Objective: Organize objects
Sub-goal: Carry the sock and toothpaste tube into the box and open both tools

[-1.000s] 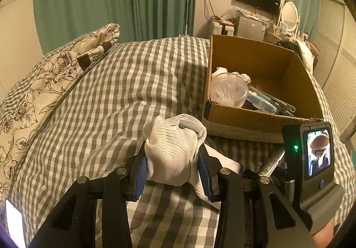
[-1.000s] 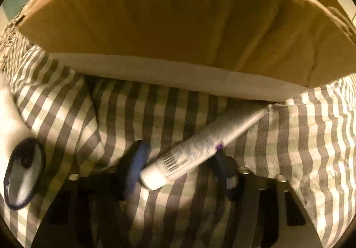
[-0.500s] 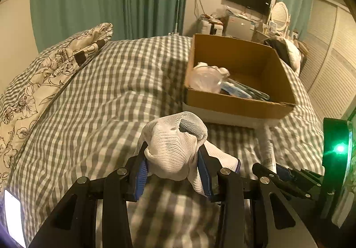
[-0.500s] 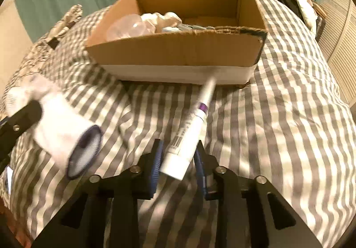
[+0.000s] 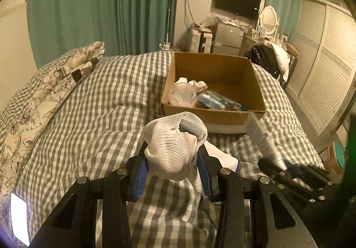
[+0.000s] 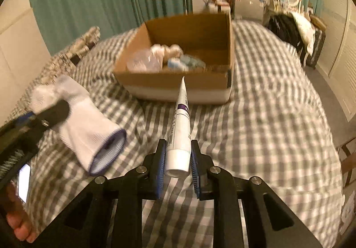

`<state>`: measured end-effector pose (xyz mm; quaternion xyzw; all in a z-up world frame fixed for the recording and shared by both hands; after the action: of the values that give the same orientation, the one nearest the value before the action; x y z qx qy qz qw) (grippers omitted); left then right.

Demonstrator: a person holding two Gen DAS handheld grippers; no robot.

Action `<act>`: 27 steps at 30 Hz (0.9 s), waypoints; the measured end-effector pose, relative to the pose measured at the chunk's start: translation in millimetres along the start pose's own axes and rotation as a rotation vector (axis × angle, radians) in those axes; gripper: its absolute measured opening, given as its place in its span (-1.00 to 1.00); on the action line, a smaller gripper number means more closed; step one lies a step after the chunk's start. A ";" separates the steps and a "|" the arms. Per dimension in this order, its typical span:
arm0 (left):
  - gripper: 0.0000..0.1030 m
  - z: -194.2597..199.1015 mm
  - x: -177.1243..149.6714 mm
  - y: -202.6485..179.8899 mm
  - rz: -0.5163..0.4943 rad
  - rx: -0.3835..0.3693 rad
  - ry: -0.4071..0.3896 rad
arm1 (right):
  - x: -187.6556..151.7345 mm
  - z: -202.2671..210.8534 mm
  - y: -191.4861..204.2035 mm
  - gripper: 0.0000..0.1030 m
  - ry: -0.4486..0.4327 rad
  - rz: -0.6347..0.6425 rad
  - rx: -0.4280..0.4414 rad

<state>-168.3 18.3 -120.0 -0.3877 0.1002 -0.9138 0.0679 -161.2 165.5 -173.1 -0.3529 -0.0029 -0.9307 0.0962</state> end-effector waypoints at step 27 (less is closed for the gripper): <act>-0.20 -101.6 164.4 -93.0 -0.144 -0.040 -0.103 | 217.6 9.5 -74.1 -0.62 -0.277 0.109 -0.017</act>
<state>-359.5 88.7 -52.9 -0.4416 0.0868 -0.8930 -0.0007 -327.7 200.4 -18.2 -0.4783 0.0110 -0.8665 0.1423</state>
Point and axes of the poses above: each gripper's, at about its wrist camera, not at the fingertips, and z roughly against the way its jaws point, y to its left, x to its top, the point moved 10 cm from there along -z, roughly the way its jaws point, and after that the axes turned 14 degrees about z, right-handed, at the moved point
